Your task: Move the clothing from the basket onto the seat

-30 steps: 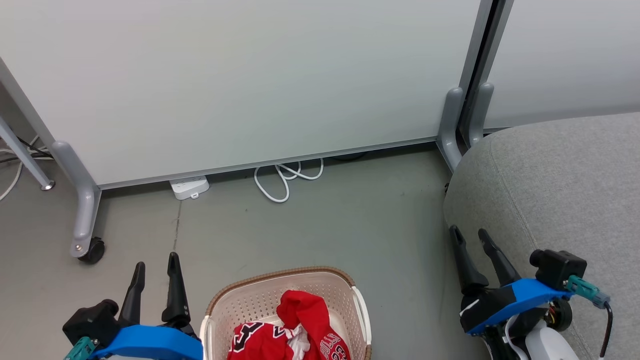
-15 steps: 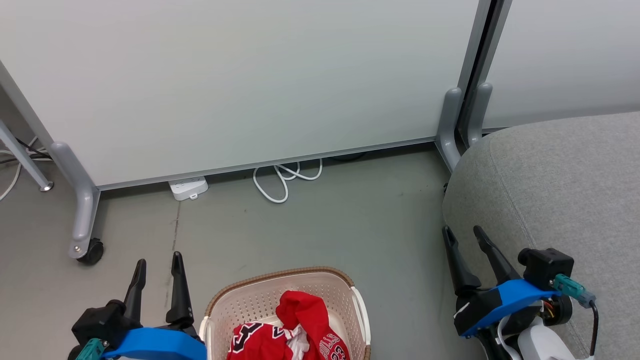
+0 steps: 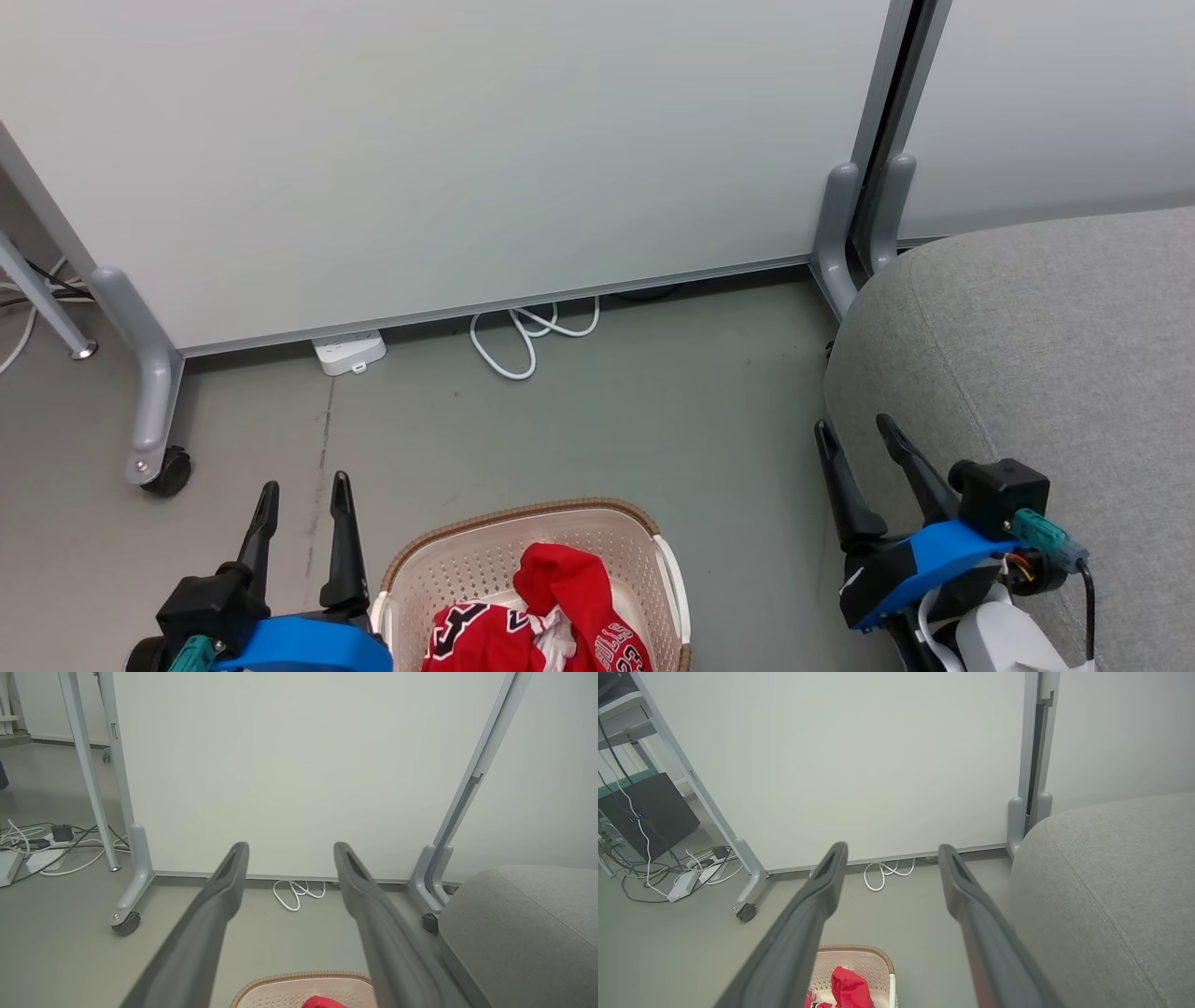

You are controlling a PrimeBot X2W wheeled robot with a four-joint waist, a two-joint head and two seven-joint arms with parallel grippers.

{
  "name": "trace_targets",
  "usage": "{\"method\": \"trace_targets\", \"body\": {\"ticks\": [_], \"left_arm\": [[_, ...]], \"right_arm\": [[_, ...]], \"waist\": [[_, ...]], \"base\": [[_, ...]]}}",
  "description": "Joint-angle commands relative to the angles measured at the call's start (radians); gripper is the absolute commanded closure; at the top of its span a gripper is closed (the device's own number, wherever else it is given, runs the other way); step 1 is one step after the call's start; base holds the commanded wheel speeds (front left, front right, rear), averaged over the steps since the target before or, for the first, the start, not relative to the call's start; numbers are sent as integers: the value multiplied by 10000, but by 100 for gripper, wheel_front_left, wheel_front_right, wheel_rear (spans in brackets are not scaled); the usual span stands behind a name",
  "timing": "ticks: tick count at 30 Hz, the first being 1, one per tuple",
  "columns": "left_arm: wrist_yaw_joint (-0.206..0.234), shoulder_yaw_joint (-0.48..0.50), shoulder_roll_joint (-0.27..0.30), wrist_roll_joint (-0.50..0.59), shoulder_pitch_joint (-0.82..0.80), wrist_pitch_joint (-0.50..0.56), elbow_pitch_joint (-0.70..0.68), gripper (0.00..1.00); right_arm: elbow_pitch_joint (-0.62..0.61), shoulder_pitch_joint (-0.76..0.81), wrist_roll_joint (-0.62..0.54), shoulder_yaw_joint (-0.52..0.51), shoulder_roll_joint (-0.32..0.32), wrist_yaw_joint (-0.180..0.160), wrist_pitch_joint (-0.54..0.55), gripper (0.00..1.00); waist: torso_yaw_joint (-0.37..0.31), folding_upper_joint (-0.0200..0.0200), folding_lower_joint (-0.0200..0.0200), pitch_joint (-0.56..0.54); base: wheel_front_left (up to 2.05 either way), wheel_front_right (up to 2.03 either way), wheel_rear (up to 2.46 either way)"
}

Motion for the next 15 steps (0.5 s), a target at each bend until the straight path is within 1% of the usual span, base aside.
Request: {"method": "trace_targets", "body": {"ticks": [1, 13, 15], "left_arm": [[23, -36, 18, 214, 51, -76, 1, 0], [30, -45, -8, 1055, 111, -311, -58, 0], [21, -20, -13, 1006, 101, -303, -44, 0]], "right_arm": [[19, -194, -226, 39, -67, 22, -82, 0], [150, -269, -1073, 188, -74, 16, -284, 0], [152, -255, -1039, 181, -74, 16, -268, 0]], "waist": [[-1, 0, 0, -3], [-19, 0, 0, -21], [-20, 0, 0, -20]], "base": [[0, 0, 0], [0, 0, 0], [0, 0, 0]]}}
